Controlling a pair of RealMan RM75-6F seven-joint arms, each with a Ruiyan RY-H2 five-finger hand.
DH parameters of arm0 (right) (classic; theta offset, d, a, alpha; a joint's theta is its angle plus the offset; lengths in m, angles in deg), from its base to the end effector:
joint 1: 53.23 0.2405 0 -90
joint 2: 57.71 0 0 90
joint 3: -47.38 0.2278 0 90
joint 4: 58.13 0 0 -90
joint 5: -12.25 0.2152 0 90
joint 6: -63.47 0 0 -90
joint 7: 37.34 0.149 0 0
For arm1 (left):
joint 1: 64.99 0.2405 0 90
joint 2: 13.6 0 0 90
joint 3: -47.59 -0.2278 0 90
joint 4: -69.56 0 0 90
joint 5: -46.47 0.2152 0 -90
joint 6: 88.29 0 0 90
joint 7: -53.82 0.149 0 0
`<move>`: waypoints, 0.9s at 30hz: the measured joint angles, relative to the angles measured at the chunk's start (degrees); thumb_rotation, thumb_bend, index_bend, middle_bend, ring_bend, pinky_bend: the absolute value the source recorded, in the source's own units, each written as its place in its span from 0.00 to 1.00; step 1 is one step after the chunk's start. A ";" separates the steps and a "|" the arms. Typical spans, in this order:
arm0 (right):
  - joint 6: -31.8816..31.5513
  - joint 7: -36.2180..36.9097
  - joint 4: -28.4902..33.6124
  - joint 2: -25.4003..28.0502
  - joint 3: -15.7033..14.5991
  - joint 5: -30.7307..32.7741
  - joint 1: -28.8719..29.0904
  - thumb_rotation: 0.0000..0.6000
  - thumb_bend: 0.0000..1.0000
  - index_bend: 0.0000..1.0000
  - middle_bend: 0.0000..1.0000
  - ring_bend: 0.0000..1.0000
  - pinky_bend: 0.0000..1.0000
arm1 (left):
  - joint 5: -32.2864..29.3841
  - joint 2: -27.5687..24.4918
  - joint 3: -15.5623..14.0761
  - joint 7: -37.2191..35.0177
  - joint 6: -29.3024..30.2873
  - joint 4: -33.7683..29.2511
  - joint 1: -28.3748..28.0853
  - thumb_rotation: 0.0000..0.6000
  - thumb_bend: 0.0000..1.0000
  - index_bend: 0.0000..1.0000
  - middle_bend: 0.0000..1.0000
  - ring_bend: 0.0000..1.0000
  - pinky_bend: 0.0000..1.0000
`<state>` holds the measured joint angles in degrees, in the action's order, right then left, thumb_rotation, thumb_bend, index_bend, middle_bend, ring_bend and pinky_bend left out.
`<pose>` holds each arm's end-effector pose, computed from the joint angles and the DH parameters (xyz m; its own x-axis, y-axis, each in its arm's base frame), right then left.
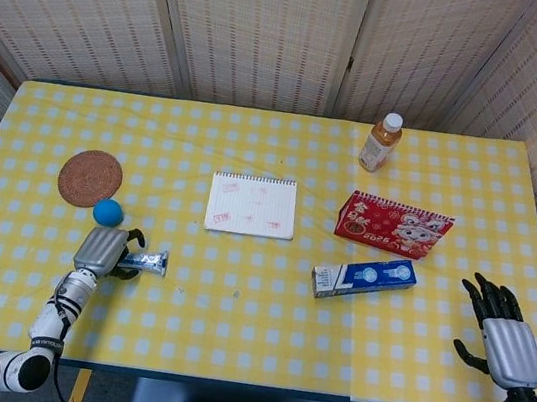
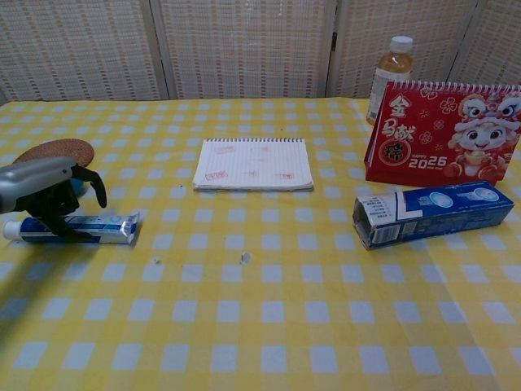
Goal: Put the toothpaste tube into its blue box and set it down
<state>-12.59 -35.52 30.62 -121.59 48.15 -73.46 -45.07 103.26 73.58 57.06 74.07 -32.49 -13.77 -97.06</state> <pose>-0.3044 -0.1927 0.1245 0.4310 -0.1652 0.8871 -0.9018 -0.0462 0.4296 -0.2109 0.3083 -0.0111 0.3760 0.3490 0.8584 0.9255 -0.0959 -0.3664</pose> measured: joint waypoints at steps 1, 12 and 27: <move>-0.02 0.02 0.01 0.02 0.01 0.02 -0.01 1.00 0.30 0.00 0.00 0.00 0.00 | -0.15 0.24 -0.07 0.10 -0.13 0.24 -0.21 1.00 0.24 0.44 1.00 1.00 1.00; -0.19 0.19 -0.12 0.15 0.10 0.25 -0.10 1.00 0.30 0.00 0.00 0.00 0.00 | -0.72 1.75 -0.56 0.05 -1.10 2.04 -1.49 1.00 0.25 0.45 1.00 1.00 1.00; 0.03 -0.28 -0.17 0.00 0.28 0.86 -0.06 1.00 0.30 0.00 0.00 0.00 0.00 | -1.26 2.22 -1.23 -1.01 -3.36 3.67 -2.72 1.00 0.37 0.47 1.00 1.00 1.00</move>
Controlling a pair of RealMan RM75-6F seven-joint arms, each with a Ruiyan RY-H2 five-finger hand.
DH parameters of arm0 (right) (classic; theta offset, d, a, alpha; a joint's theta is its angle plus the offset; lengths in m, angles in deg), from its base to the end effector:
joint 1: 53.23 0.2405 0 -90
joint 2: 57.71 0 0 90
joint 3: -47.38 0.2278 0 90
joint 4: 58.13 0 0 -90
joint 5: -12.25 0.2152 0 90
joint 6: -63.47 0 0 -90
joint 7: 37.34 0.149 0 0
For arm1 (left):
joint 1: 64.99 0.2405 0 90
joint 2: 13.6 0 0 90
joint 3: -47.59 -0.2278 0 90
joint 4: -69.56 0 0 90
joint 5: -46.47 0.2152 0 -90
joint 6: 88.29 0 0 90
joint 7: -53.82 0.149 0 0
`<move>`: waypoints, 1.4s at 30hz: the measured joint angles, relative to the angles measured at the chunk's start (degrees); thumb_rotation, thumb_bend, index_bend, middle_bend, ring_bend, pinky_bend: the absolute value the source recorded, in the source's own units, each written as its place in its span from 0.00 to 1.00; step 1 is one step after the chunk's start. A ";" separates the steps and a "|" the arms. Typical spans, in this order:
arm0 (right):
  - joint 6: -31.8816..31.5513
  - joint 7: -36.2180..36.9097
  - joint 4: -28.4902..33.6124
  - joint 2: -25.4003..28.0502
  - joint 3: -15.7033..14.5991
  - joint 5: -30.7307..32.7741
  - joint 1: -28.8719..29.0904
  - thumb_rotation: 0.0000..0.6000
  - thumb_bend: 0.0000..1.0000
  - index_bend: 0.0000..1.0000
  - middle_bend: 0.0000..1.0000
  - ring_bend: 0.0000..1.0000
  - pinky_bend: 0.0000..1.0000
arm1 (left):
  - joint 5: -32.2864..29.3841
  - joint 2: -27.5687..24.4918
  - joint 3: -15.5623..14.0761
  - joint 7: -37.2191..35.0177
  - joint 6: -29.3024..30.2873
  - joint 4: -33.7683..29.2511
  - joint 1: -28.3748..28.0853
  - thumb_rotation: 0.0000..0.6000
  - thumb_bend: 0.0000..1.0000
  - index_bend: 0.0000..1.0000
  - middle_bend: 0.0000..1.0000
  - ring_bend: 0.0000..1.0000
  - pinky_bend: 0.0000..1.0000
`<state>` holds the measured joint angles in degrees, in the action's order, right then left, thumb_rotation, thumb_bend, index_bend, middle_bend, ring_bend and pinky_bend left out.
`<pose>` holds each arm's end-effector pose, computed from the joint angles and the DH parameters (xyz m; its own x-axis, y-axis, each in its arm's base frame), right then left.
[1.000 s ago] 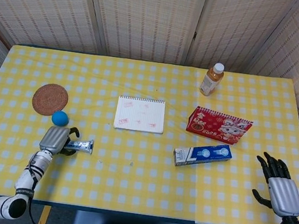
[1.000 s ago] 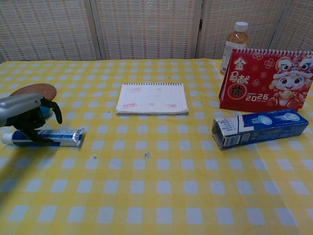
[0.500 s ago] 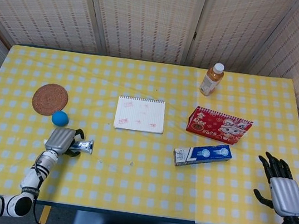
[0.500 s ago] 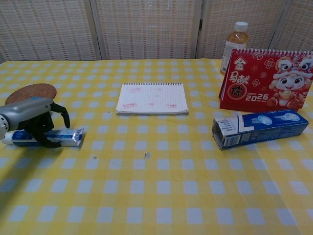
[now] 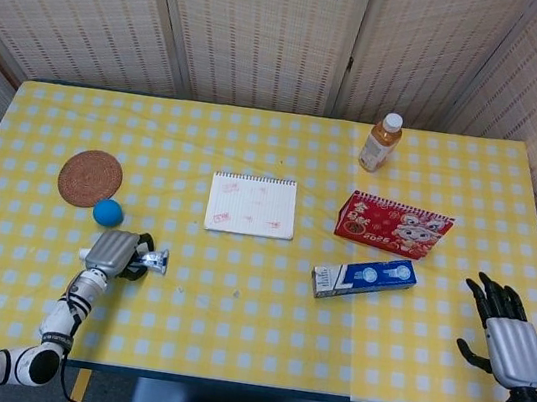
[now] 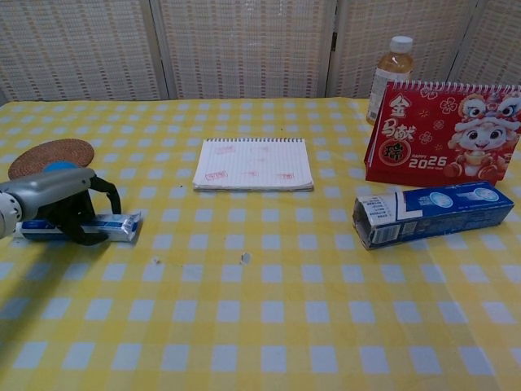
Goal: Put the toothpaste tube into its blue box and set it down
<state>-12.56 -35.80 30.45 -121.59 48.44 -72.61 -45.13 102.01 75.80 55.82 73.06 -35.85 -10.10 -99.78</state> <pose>-0.3067 -0.1938 0.1265 0.4344 -0.1603 0.8863 -0.8997 -0.0311 0.4354 -0.2099 0.3136 -0.0280 0.3862 0.3982 0.8320 0.9213 -0.1232 -0.3687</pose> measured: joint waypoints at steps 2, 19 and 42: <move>-0.04 -0.01 -0.01 -0.02 0.00 0.02 -0.03 1.00 0.30 0.00 0.00 0.00 0.00 | -0.14 0.01 -0.12 -0.10 -0.32 0.10 -0.22 1.00 0.38 0.49 1.00 1.00 1.00; -1.15 0.59 0.47 0.26 -0.48 -1.30 -0.48 1.00 0.30 0.00 0.00 0.00 0.00 | 5.53 0.23 -0.30 -2.83 6.65 -2.18 1.63 1.00 0.45 0.93 1.00 1.00 1.00; 6.76 2.89 1.43 1.35 -0.88 -2.30 4.10 1.00 0.30 0.00 0.00 0.00 0.00 | 16.75 -10.81 1.08 -20.54 16.58 -28.65 8.62 1.00 0.51 0.99 1.00 1.00 1.00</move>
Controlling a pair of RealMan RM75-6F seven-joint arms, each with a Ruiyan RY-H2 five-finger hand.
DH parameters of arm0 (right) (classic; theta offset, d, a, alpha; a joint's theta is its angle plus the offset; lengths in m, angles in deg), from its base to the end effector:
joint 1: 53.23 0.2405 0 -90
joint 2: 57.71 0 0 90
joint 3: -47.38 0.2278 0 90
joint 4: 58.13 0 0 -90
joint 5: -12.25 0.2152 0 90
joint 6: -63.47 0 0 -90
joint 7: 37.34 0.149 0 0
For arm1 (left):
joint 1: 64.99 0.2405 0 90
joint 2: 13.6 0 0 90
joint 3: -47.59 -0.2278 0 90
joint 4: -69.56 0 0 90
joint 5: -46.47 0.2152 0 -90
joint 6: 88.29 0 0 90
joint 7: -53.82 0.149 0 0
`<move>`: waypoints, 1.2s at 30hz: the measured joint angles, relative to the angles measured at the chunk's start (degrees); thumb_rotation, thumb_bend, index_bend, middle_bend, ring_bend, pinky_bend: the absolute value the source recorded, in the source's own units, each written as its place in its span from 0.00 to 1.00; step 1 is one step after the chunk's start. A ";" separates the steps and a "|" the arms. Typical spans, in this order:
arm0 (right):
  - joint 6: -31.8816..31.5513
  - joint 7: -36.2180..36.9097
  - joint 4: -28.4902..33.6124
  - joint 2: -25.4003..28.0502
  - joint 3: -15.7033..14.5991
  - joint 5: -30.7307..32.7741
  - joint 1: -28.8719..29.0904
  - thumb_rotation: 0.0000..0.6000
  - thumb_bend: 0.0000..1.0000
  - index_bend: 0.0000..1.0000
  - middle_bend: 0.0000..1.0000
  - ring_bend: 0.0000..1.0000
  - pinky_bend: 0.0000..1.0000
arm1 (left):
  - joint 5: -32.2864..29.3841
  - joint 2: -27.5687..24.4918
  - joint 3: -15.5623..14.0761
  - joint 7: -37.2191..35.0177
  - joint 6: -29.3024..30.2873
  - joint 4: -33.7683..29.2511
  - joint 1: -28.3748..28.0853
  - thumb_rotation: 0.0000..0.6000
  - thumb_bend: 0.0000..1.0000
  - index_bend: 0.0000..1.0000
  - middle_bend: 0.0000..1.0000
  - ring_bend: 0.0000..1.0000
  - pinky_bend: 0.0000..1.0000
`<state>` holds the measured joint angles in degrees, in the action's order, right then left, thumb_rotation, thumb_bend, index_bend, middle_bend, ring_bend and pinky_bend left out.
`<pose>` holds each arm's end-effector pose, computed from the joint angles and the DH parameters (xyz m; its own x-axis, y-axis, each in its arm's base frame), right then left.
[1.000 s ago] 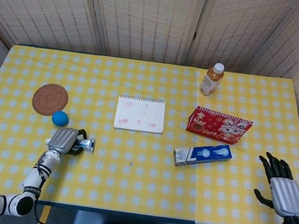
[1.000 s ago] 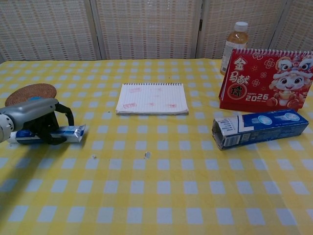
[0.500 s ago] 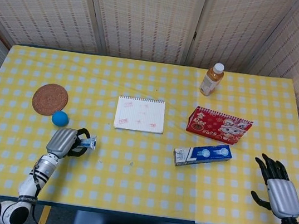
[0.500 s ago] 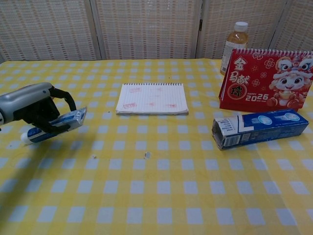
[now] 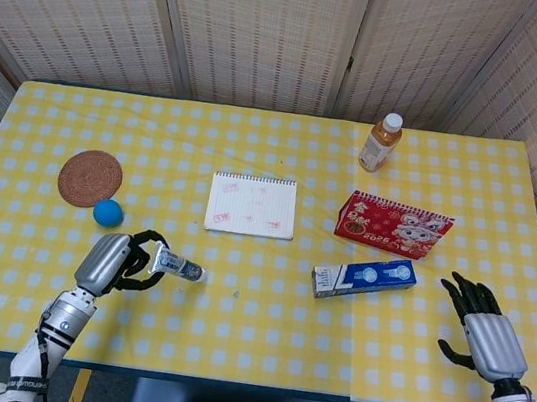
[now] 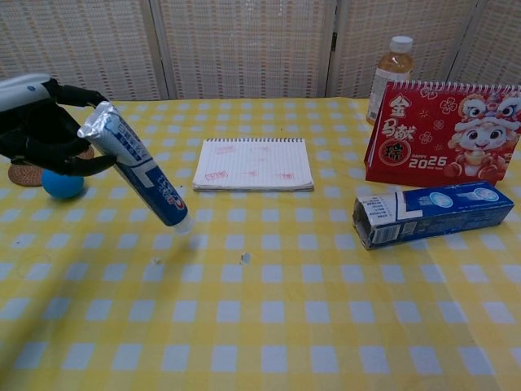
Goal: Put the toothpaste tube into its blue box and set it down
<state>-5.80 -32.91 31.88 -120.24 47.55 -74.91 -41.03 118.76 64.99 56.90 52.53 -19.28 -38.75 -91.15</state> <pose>-0.2945 -0.2069 0.1114 0.4118 -0.2648 0.8720 -0.9113 -0.1188 0.3943 -0.1279 0.2569 0.0383 -0.1240 0.2761 0.9531 0.9653 -0.1887 0.1803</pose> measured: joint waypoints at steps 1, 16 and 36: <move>1.10 -0.06 -0.01 0.00 0.16 0.15 0.74 1.00 0.30 0.00 0.00 0.00 0.00 | 0.26 -0.52 -0.01 -0.15 0.12 -1.02 0.19 1.00 0.51 0.99 1.00 1.00 1.00; 17.23 -10.78 -3.81 -6.69 4.25 6.00 14.25 1.00 0.30 0.12 0.02 0.08 0.00 | 1.15 -3.64 0.54 0.06 1.81 -6.07 1.31 1.00 0.51 0.99 1.00 1.00 1.00; 23.72 -19.80 -13.62 -20.99 6.21 16.32 21.93 1.00 0.30 0.24 0.11 0.15 0.10 | 1.39 -6.36 1.21 -2.80 1.96 -6.15 2.01 1.00 0.51 0.99 1.00 1.00 1.00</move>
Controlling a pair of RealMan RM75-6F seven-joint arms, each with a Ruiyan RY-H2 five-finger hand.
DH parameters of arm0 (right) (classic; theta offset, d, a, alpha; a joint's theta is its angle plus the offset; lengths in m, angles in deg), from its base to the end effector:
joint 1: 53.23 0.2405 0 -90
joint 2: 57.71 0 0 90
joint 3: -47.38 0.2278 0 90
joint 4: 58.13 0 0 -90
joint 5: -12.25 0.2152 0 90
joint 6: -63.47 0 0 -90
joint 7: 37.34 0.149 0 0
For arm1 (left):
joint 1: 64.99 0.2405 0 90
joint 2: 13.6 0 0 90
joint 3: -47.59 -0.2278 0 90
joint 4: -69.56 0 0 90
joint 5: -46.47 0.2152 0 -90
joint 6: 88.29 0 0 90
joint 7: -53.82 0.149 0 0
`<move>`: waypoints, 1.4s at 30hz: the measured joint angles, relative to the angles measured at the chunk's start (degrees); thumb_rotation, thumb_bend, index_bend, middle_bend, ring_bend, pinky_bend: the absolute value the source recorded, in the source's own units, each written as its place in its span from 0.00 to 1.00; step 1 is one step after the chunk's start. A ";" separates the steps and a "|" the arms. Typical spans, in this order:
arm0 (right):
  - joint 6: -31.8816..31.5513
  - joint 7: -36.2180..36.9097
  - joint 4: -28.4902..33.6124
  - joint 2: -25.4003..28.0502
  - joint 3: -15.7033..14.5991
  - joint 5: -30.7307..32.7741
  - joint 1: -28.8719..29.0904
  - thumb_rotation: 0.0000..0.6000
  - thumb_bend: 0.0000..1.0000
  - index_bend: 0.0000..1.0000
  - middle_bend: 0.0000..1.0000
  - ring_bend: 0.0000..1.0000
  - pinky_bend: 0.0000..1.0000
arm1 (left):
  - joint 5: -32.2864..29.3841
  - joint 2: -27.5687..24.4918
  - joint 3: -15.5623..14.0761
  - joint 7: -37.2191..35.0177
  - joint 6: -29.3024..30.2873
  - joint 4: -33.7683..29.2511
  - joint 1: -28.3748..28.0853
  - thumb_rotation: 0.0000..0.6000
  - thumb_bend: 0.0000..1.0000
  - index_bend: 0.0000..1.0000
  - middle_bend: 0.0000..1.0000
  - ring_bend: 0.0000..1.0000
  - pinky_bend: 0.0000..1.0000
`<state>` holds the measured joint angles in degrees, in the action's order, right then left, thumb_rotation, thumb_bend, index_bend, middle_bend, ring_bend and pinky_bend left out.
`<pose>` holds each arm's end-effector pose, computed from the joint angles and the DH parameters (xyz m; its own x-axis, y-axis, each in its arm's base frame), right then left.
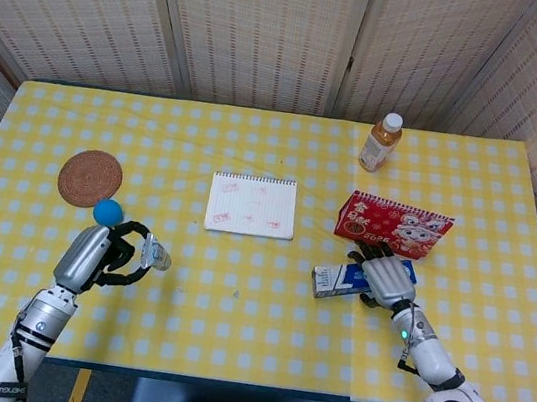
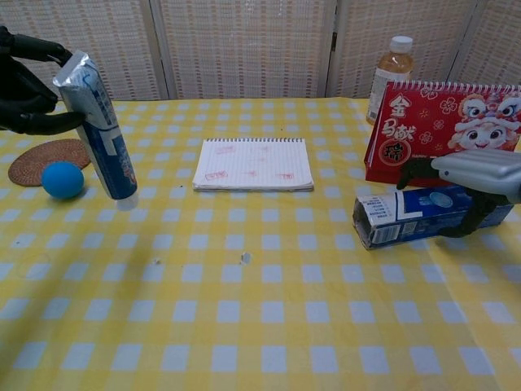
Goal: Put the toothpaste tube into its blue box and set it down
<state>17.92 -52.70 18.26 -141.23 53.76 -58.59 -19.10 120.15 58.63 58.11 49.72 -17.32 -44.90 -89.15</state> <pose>-0.2293 -0.3166 -0.0089 0.5879 -0.3828 0.7126 -0.8079 -0.3226 0.4932 -0.1241 0.2527 0.0710 -0.1758 0.2350 0.9560 0.9554 -0.1935 0.2232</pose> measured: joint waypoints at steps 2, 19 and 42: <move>0.13 -0.18 -0.68 -0.61 -0.14 0.38 0.21 1.00 0.30 0.27 0.12 0.16 0.13 | 0.03 0.00 0.01 -0.09 0.04 0.22 0.03 1.00 0.51 0.99 1.00 1.00 1.00; -3.06 1.46 -5.06 -4.59 -0.83 0.23 0.09 1.00 0.30 0.47 0.28 0.29 0.33 | 0.11 0.25 0.07 -0.16 0.40 0.89 0.19 1.00 0.51 0.99 1.00 1.00 1.00; -8.54 20.35 8.25 2.90 1.04 -4.64 -2.43 1.00 0.30 0.51 0.32 0.34 0.36 | -1.42 -3.61 4.21 1.88 2.53 -7.29 -0.37 1.00 0.51 0.99 1.00 1.00 1.00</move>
<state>9.38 -32.36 26.51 -138.33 54.80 -63.23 -21.54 118.73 55.01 62.32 51.60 -14.79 -52.19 -89.51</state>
